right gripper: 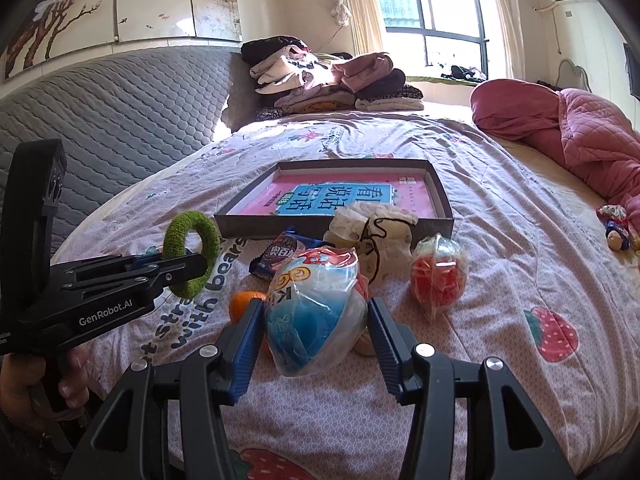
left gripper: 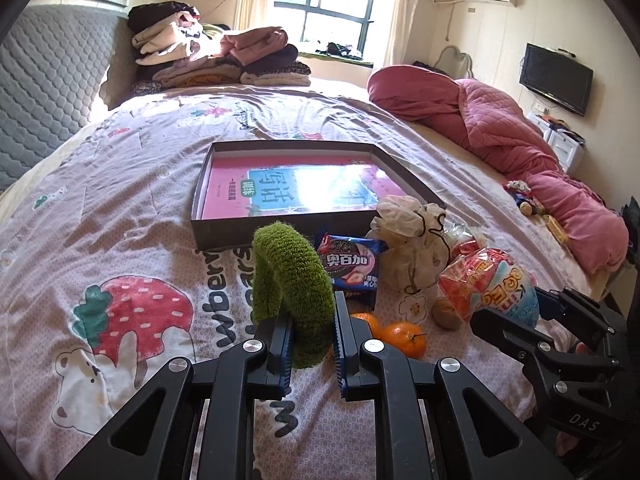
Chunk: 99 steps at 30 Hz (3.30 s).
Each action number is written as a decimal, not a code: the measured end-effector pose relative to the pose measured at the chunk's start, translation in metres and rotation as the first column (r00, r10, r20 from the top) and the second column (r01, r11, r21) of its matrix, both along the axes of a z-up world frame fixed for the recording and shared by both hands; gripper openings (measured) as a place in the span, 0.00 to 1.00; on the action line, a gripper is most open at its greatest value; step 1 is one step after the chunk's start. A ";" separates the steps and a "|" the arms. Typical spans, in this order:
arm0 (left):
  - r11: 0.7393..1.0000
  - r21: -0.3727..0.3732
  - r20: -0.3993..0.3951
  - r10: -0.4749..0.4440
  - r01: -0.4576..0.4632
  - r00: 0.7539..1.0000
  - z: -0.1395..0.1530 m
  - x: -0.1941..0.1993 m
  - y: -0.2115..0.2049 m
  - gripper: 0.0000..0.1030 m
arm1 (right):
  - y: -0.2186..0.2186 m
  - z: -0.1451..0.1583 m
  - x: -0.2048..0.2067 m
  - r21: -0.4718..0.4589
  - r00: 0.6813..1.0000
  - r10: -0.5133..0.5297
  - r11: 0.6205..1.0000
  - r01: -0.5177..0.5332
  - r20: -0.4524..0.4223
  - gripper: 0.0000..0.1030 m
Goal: Organize objects
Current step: 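Carry the green ring and the egg toy over the dark tray with both tools, then lower the ring onto the pink book and open the left tool while the right releases the egg toy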
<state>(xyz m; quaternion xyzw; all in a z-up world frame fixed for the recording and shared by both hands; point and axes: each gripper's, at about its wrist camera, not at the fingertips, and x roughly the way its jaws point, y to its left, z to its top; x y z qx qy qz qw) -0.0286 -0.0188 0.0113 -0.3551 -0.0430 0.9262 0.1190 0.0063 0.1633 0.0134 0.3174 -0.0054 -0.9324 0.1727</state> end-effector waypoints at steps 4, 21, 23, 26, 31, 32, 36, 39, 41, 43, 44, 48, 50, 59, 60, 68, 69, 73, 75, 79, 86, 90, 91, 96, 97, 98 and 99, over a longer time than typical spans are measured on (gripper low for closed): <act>1.000 -0.008 -0.017 0.006 -0.006 1.000 0.008 -0.008 0.003 0.16 | -0.002 0.007 -0.007 0.004 1.000 0.007 1.000 -0.007 -0.019 0.51; 1.000 -0.010 -0.067 0.004 -0.004 0.998 0.032 -0.053 0.010 0.16 | 0.000 0.039 -0.053 0.004 0.993 -0.003 1.000 0.003 -0.118 0.51; 1.000 -0.014 -0.073 0.008 -0.009 0.997 0.033 -0.059 0.009 0.16 | 0.001 0.041 -0.061 0.006 0.992 -0.005 1.000 0.006 -0.124 0.51; 1.000 -0.024 -0.070 0.006 -0.008 0.998 0.032 -0.071 0.009 0.16 | 0.001 0.042 -0.073 0.010 0.992 -0.007 1.000 0.008 -0.126 0.51; 0.999 -0.036 -0.065 0.011 -0.013 0.998 0.028 -0.090 0.008 0.16 | 0.000 0.042 -0.094 0.032 0.993 -0.004 0.999 0.008 -0.118 0.51; 0.999 -0.041 -0.062 0.010 -0.013 0.998 0.027 -0.094 0.008 0.16 | 0.000 0.040 -0.100 0.039 0.994 -0.004 0.999 0.008 -0.112 0.51; 0.997 -0.069 -0.056 0.021 -0.025 0.998 0.023 -0.114 0.005 0.16 | 0.003 0.037 -0.120 0.068 0.995 -0.008 0.998 0.015 -0.098 0.51; 0.996 -0.078 -0.050 0.027 -0.031 0.998 0.020 -0.126 0.002 0.16 | 0.006 0.034 -0.135 0.077 0.997 -0.010 0.997 0.016 -0.077 0.51; 0.996 -0.084 -0.046 0.029 -0.033 0.998 0.017 -0.134 0.001 0.16 | 0.008 0.032 -0.146 0.092 0.997 -0.017 0.996 0.023 -0.070 0.51; 0.995 -0.091 -0.042 0.032 -0.035 0.999 0.012 -0.141 -0.002 0.16 | 0.009 0.028 -0.157 0.108 0.998 -0.015 0.994 0.021 -0.060 0.51; 0.995 -0.096 -0.039 0.036 -0.040 0.999 0.009 -0.143 -0.003 0.16 | 0.010 0.025 -0.163 0.113 0.999 -0.019 0.993 0.024 -0.044 0.51; 0.996 -0.084 0.001 0.041 -0.041 0.999 -0.006 -0.156 -0.007 0.16 | 0.015 0.014 -0.180 0.115 1.000 -0.025 0.993 0.026 -0.009 0.51; 0.996 -0.081 0.015 0.041 -0.040 0.999 -0.011 -0.162 -0.007 0.16 | 0.017 0.010 -0.186 0.116 1.000 -0.029 0.993 0.028 0.005 0.51; 0.996 -0.081 0.075 0.031 -0.025 0.997 -0.029 -0.176 -0.005 0.17 | 0.021 -0.018 -0.210 0.129 0.989 -0.028 0.992 0.009 0.147 0.51; 0.997 -0.079 0.079 0.029 -0.023 0.996 -0.030 -0.177 -0.005 0.17 | 0.021 -0.020 -0.211 0.124 0.987 -0.025 0.992 0.005 0.158 0.51; 0.997 -0.078 0.108 0.023 -0.015 0.994 -0.037 -0.181 -0.004 0.18 | 0.018 -0.031 -0.215 0.155 0.972 -0.027 0.988 -0.010 0.232 0.51; 0.997 -0.078 0.109 0.026 -0.018 0.994 -0.038 -0.181 -0.004 0.18 | 0.018 -0.032 -0.215 0.153 0.970 -0.028 0.988 -0.010 0.240 0.51; 0.997 -0.076 0.128 0.024 -0.015 0.992 -0.041 -0.185 -0.006 0.18 | 0.019 -0.032 -0.214 0.163 0.968 -0.032 0.987 -0.009 0.248 0.51; 0.997 -0.076 0.131 0.028 -0.018 0.991 -0.043 -0.186 -0.007 0.19 | 0.020 -0.032 -0.214 0.168 0.968 -0.037 0.986 -0.006 0.250 0.51; 0.997 -0.076 0.140 0.035 -0.024 0.990 -0.045 -0.188 -0.010 0.19 | 0.020 -0.031 -0.214 0.168 0.966 -0.041 0.986 -0.003 0.254 0.51; 0.995 -0.091 0.145 0.052 -0.039 0.988 -0.048 -0.192 -0.012 0.24 | 0.023 -0.032 -0.217 0.161 0.960 -0.056 0.987 0.012 0.275 0.51; 0.995 -0.096 0.144 0.045 -0.032 0.989 -0.047 -0.191 -0.010 0.33 | 0.026 -0.029 -0.216 0.151 0.962 -0.068 0.988 0.029 0.263 0.51; 0.995 -0.098 0.142 0.044 -0.031 0.989 -0.046 -0.190 -0.009 0.41 | 0.027 -0.028 -0.216 0.152 0.963 -0.071 0.988 0.032 0.259 0.52; 0.995 -0.091 0.148 0.050 -0.037 0.988 -0.046 -0.190 -0.011 0.63 | 0.030 -0.022 -0.215 0.154 0.967 -0.091 0.987 0.055 0.238 0.61; 0.995 -0.092 0.150 0.053 -0.040 0.987 -0.046 -0.190 -0.012 0.63 | 0.030 -0.021 -0.215 0.154 0.968 -0.093 0.986 0.057 0.234 0.61; 0.995 -0.093 0.150 0.056 -0.042 0.987 -0.046 -0.191 -0.012 0.63 | 0.030 -0.020 -0.215 0.154 0.969 -0.093 0.986 0.058 0.230 0.62; 0.995 -0.094 0.150 0.057 -0.043 0.987 -0.046 -0.191 -0.012 0.64 | 0.031 -0.019 -0.214 0.154 0.970 -0.095 0.986 0.061 0.224 0.62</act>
